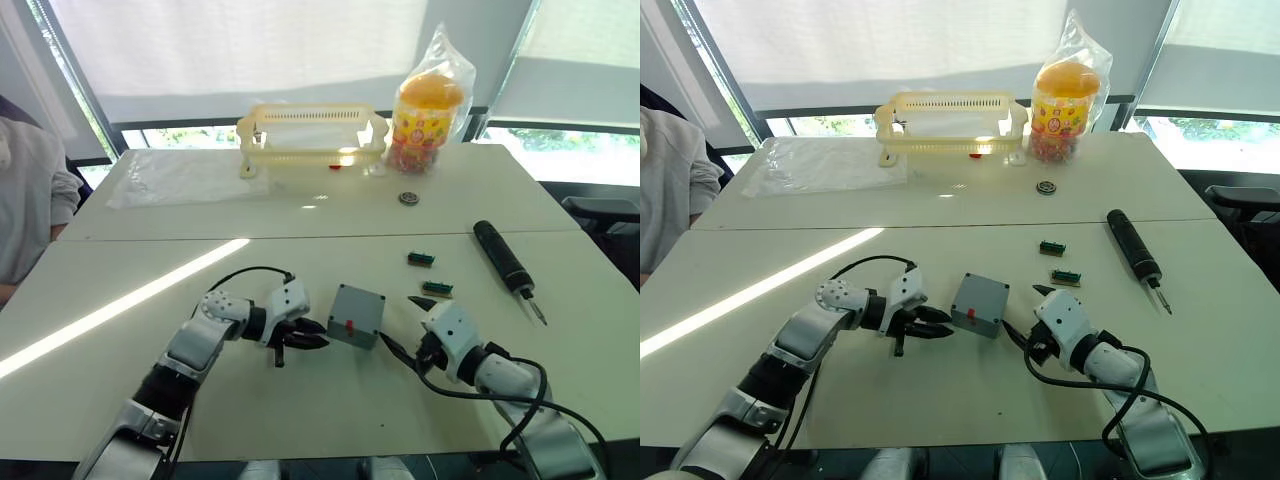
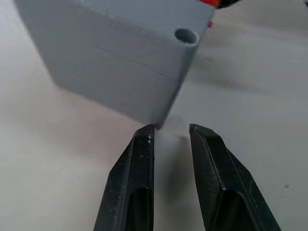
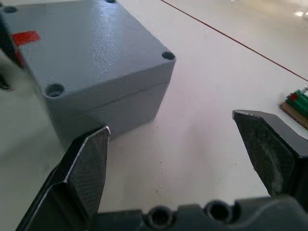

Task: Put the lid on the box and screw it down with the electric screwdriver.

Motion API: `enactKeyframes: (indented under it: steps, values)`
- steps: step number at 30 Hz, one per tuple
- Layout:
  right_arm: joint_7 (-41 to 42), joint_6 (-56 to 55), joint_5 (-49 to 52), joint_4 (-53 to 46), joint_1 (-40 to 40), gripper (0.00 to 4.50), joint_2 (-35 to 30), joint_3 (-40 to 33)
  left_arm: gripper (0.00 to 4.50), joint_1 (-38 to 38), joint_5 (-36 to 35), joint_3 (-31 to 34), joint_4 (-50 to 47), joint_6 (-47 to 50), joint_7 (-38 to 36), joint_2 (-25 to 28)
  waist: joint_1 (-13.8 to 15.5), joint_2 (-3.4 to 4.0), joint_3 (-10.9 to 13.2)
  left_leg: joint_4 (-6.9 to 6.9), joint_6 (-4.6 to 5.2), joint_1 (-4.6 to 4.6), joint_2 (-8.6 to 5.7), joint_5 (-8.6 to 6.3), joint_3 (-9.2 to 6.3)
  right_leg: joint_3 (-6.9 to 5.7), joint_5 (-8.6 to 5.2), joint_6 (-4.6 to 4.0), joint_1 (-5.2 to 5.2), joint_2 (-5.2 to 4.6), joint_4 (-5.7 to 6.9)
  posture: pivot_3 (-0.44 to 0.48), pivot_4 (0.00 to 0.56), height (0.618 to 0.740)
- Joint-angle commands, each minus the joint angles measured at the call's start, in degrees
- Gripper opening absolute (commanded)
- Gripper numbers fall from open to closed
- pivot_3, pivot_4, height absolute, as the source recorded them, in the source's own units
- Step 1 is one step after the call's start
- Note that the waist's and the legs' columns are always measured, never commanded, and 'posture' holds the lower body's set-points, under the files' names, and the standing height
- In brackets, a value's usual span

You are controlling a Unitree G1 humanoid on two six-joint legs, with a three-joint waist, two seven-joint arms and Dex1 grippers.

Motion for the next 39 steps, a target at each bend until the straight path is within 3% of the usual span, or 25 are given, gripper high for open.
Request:
enactKeyframes:
  steps: [1,6,11,14,20,25,28,34,39]
  values:
    - [0.47,-1.62,0.92,0.54,-1.54,4.47,-0.5,0.09,1.13,-0.41,-1.47,-0.78,-3.15,0.87,0.71,-0.45,-0.04,0.0,0.0,0.0,0.0,0.0,0.0,0.0,0.0,0.0,0.0,0.0,0.0,0.0,0.0,0.0,0.15,0.74]
    - [0.58,-2.82,0.4,3.03,-3.0,4.47,-0.98,0.42,1.13,-0.91,-1.96,-0.93,-3.53,1.37,0.81,-0.3,-0.09,0.0,0.0,-0.02,0.0,0.0,0.0,0.0,0.02,0.0,0.0,0.01,-0.01,0.0,-0.02,0.0,0.15,0.74]
    - [0.51,-4.23,0.22,4.94,-3.38,4.47,-2.4,-0.72,1.13,-0.77,-3.73,0.63,-5.13,2.65,-1.71,4.74,-0.22,0.01,0.01,-0.03,0.0,0.0,0.0,0.0,0.02,0.0,-0.01,-0.01,-0.02,0.0,-0.03,0.0,0.15,0.74]
    - [0.36,-5.39,0.24,6.55,-3.9,4.47,-3.18,-1.24,1.13,-2.45,-4.04,2.47,-1.28,1.21,-0.58,6.03,-0.18,0.02,0.02,-0.05,0.0,0.01,0.01,0.0,0.02,0.0,-0.02,-0.03,-0.02,0.01,-0.02,0.0,0.15,0.74]
    - [0.06,-6.71,0.74,8.13,-4.8,4.47,-3.95,-2.12,1.13,-6.68,-3.82,5.08,7.23,-2.74,4.56,2.59,0.04,0.01,0.02,-0.03,0.0,-0.02,0.0,0.0,0.03,-0.01,-0.02,-0.02,0.01,0.0,-0.1,0.0,0.15,0.74]
    - [0.01,-6.68,2.05,8.6,-5.45,4.47,-3.97,-3.14,1.13,-7.12,-3.34,4.38,8.08,-4.09,7.04,-1.0,-0.16,0.0,0.03,-0.03,0.0,-0.05,-0.02,0.0,0.03,0.0,0.08,0.15,0.01,-0.01,-0.14,0.0,0.15,0.74]
    - [1.28,-5.76,3.5,9.32,-4.87,4.47,-5.74,-5.92,1.13,-5.49,-3.32,3.67,4.69,-2.89,8.58,-2.02,-0.25,0.02,0.04,-0.08,0.0,-0.03,-0.01,0.0,0.03,0.0,0.08,0.15,-0.03,0.01,-0.12,0.0,0.15,0.74]
    - [6.23,4.6,18.49,4.38,-1.91,4.47,-7.64,-18.54,1.13,1.15,-11.55,10.95,-13.87,7.41,12.97,-0.33,-0.1,0.04,0.07,-0.08,0.0,-0.05,0.04,0.0,0.0,0.01,0.08,0.14,-0.01,0.0,-0.13,0.0,0.15,0.74]
    - [5.07,12.86,25.69,2.92,-0.55,4.47,-8.21,-26.23,1.13,5.62,-16.87,15.7,-27.1,16.2,16.99,3.44,-0.06,0.1,0.06,-0.08,0.0,0.0,0.11,0.0,0.03,0.02,-0.01,-0.01,0.06,0.0,-0.18,0.0,0.15,0.74]
